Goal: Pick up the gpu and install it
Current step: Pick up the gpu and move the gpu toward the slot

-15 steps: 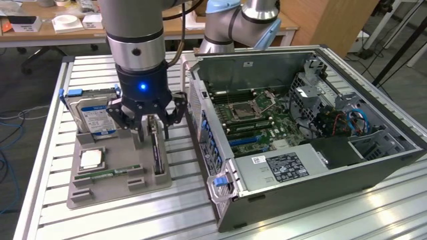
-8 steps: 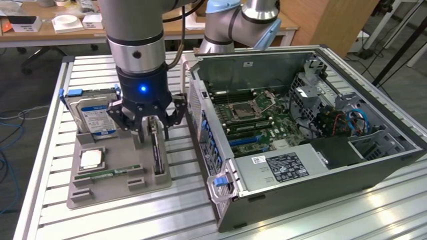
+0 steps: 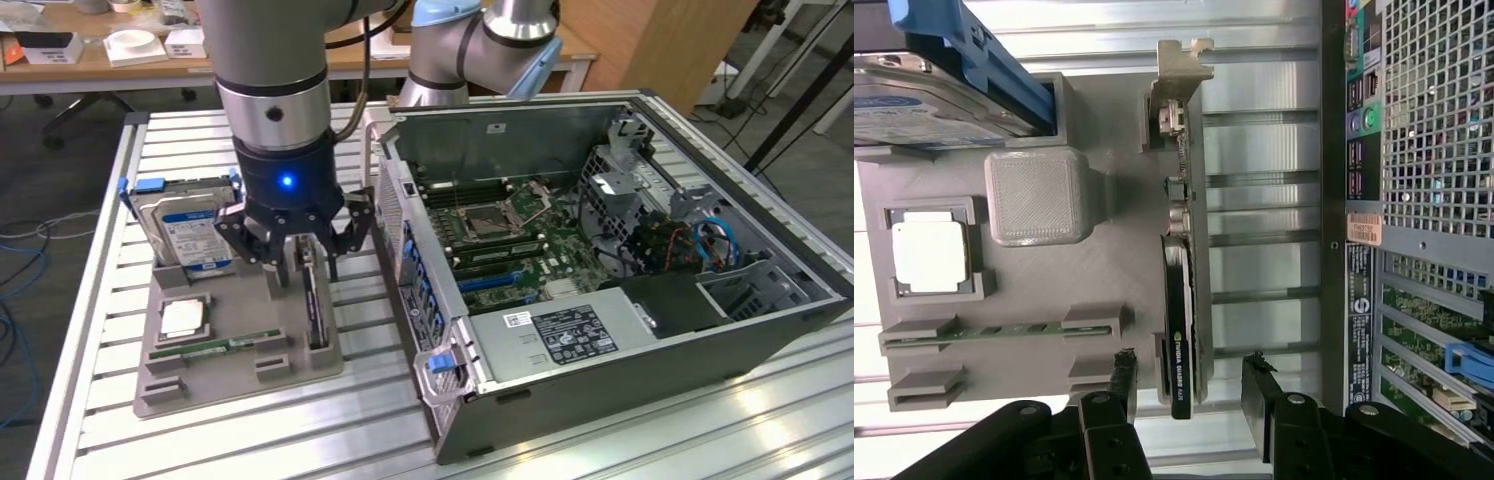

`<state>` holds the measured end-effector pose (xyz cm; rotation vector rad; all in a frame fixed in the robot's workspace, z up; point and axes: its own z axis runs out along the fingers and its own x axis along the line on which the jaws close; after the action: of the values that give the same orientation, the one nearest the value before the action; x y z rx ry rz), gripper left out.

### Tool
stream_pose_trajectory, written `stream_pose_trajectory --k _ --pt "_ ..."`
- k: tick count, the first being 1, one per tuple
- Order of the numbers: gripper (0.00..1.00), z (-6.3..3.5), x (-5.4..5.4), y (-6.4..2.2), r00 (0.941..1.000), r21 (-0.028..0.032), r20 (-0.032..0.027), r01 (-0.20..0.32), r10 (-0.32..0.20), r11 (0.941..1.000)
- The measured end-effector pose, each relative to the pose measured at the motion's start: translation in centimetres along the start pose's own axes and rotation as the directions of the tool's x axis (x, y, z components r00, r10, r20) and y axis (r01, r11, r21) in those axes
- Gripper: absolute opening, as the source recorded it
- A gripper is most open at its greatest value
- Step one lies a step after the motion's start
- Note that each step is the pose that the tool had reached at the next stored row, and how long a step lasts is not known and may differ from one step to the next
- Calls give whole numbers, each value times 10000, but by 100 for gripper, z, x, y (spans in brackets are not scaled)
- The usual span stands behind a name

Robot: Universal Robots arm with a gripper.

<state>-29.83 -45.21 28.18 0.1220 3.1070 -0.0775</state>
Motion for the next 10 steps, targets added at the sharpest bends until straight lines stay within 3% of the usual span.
stream_pose_trajectory --k 10 --pt "55 28 2 8 10000 2 -2 0 0 10000"
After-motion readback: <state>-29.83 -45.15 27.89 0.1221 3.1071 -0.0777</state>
